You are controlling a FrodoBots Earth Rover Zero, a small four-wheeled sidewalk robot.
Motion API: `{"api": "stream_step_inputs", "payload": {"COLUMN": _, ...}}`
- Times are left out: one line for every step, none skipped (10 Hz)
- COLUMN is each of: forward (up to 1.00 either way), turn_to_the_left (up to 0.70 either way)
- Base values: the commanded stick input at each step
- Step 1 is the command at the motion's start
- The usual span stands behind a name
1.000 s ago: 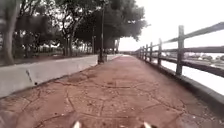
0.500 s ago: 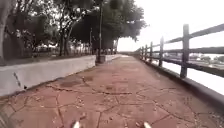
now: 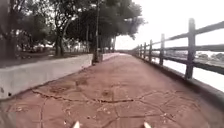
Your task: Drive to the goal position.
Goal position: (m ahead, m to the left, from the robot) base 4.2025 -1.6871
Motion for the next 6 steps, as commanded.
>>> {"api": "stream_step_inputs", "payload": {"forward": 0.5, "turn_to_the_left": 0.0}}
{"api": "stream_step_inputs", "payload": {"forward": 0.5, "turn_to_the_left": 0.0}}
{"api": "stream_step_inputs", "payload": {"forward": 0.5, "turn_to_the_left": 0.0}}
{"api": "stream_step_inputs", "payload": {"forward": 0.5, "turn_to_the_left": 0.0}}
{"api": "stream_step_inputs", "payload": {"forward": 0.5, "turn_to_the_left": 0.0}}
{"api": "stream_step_inputs", "payload": {"forward": 0.5, "turn_to_the_left": 0.0}}
